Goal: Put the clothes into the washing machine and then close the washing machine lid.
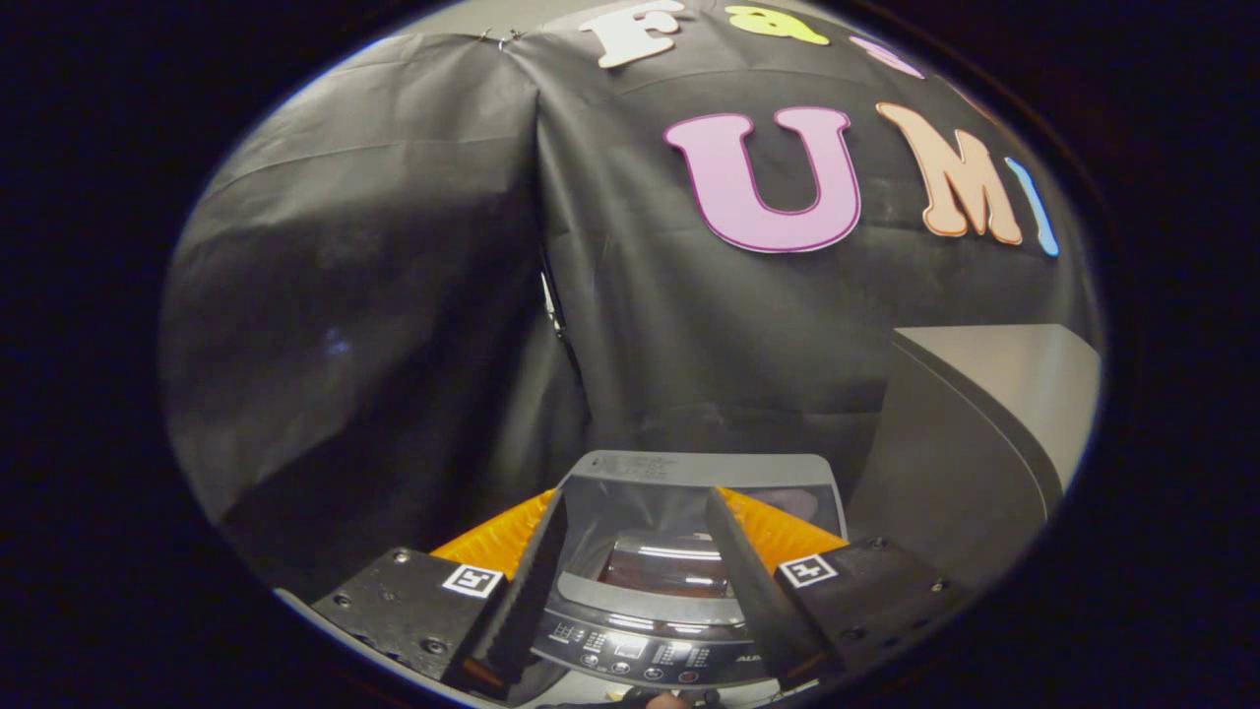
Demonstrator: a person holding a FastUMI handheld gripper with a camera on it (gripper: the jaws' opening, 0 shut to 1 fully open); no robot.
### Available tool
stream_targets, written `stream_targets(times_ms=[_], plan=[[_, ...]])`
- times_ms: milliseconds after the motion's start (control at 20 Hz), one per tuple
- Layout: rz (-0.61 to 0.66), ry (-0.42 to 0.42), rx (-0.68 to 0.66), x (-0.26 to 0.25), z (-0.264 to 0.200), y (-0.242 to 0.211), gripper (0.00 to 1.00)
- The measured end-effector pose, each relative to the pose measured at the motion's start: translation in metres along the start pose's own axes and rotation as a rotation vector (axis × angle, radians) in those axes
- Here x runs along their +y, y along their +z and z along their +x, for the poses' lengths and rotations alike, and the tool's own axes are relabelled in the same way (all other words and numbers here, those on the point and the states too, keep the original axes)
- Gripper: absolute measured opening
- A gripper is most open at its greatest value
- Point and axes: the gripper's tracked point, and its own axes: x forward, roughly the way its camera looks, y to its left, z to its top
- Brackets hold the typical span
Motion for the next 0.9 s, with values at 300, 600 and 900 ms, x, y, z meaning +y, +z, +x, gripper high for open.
stream_targets(times_ms=[300, 600, 900], plan=[[0.003, -0.003, -0.042, 0.008, -0.025, -0.004, 0.87], [0.031, -0.008, -0.097, 0.017, -0.069, -0.002, 0.87], [0.006, -0.055, -0.164, 0.022, -0.136, -0.002, 0.92]])
